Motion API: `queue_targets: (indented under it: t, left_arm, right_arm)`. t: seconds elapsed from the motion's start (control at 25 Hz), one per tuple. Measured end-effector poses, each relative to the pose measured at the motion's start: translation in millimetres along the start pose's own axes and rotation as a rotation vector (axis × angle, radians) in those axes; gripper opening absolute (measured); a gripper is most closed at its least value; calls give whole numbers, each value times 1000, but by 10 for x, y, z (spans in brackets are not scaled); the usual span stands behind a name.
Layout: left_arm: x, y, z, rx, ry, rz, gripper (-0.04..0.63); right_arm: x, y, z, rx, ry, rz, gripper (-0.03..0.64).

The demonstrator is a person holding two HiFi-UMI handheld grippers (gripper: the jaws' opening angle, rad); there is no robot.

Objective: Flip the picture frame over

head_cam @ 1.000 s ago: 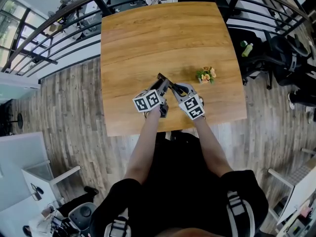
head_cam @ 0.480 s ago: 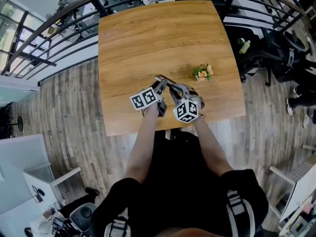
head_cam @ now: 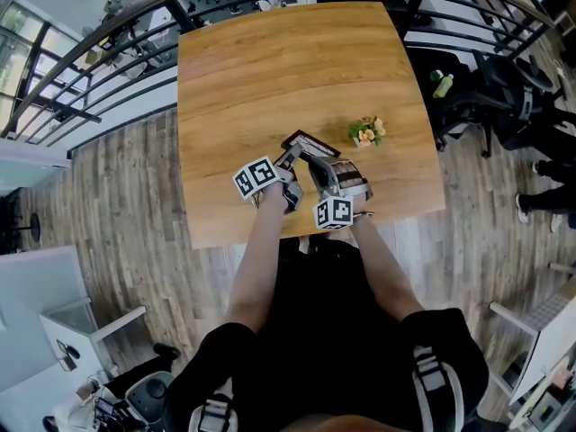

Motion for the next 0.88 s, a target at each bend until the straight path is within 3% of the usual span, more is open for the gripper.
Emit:
queue_targets:
  t: [0.28, 0.52, 0.88]
  left_arm:
    - [-27, 54, -67, -33, -40, -20, 149]
    - [-28, 44, -94, 46, -154, 26, 115]
    - [-125, -20, -32, 107, -150, 60, 92]
  right_arm:
    - [-17, 39, -11, 23, -35, -12, 76]
    - [-3, 43, -32, 23, -31, 7, 78]
    - [-102, 67, -43, -50, 51, 65, 120]
Point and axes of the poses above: the fingertips, and each gripper's own axes: y forward along the fingers, z to its right, x out of its underside, the point moved 3 cm from there along -y, backward along the fingers, and after that the axes turned 9 degrees about -z, right-handed, at the moved point
